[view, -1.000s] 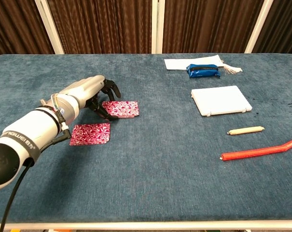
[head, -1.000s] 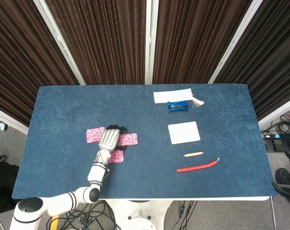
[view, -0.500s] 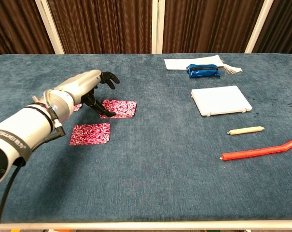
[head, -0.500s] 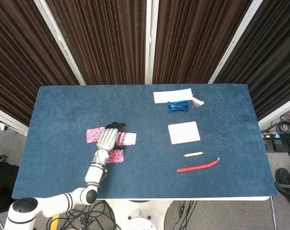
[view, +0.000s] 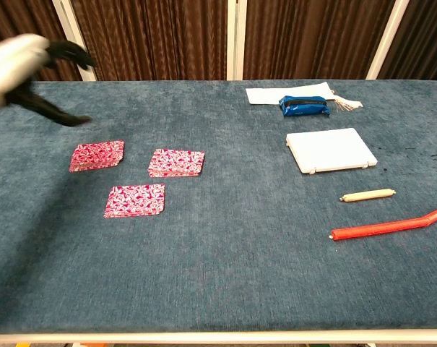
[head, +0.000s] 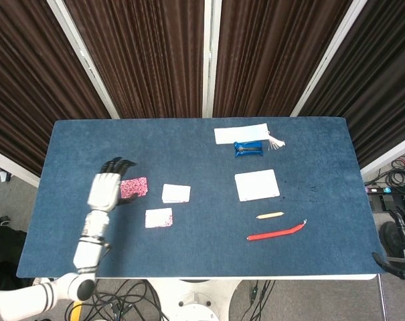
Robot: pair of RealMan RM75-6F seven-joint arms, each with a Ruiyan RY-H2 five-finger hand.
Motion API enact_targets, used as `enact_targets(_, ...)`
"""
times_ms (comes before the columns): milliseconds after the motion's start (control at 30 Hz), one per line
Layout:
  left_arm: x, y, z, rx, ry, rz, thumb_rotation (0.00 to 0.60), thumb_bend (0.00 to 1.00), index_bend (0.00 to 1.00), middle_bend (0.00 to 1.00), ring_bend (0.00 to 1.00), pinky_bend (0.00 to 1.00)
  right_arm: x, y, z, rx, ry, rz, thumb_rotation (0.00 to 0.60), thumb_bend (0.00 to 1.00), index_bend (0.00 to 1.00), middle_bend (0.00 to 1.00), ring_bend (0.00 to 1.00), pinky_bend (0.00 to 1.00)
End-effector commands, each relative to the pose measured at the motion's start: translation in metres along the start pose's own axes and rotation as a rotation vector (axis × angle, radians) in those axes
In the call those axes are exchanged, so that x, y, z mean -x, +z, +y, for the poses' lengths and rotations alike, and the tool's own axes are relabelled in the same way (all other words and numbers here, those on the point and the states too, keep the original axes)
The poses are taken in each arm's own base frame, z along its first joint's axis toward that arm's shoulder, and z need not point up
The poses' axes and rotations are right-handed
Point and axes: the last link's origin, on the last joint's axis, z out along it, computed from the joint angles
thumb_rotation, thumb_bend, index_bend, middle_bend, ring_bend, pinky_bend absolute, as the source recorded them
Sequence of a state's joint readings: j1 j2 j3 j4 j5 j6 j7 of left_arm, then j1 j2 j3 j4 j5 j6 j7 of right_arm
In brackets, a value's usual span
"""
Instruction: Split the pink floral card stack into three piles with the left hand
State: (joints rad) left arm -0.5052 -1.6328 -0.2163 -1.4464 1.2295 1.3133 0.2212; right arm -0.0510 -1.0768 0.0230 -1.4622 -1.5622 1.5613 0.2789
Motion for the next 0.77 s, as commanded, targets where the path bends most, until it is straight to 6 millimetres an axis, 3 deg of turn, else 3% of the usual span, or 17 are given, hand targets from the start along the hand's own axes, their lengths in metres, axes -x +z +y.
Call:
enact_targets(33, -0.025, -0.041, -0.035, -0.013, 0.056, 0.019, 0.6, 0.14, 0.25, 0.23, 0.1, 0.17, 0.004, 0.001, -0.006, -0.026, 0.003, -0.011, 0.6, 0.11, 0.0, 0.0, 0.0, 0.0)
enact_targets(233, -0.042, -0.104, -0.098, -0.155, 0.178, 0.063, 0.6, 0.13, 0.25, 0.23, 0.1, 0.17, 0.012, 0.001, -0.019, -0.081, -0.031, -0.012, 0.6, 0.11, 0.0, 0.0, 0.0, 0.0)
enact_targets(367, -0.052, -0.135, -0.119, -0.215, 0.137, 0.112, 0.6, 0.13, 0.25, 0.23, 0.09, 0.16, 0.016, 0.001, -0.023, -0.091, -0.042, -0.014, 0.6, 0.11, 0.0, 0.0, 0.0, 0.0)
enact_targets(767, -0.061, -0.188, -0.126, -0.208, 0.162, 0.108, 0.6, 0.13, 0.25, 0.23, 0.09, 0.15, 0.018, -0.009, -0.027, -0.112, -0.051, -0.019, 0.6, 0.11, 0.0, 0.0, 0.0, 0.0)
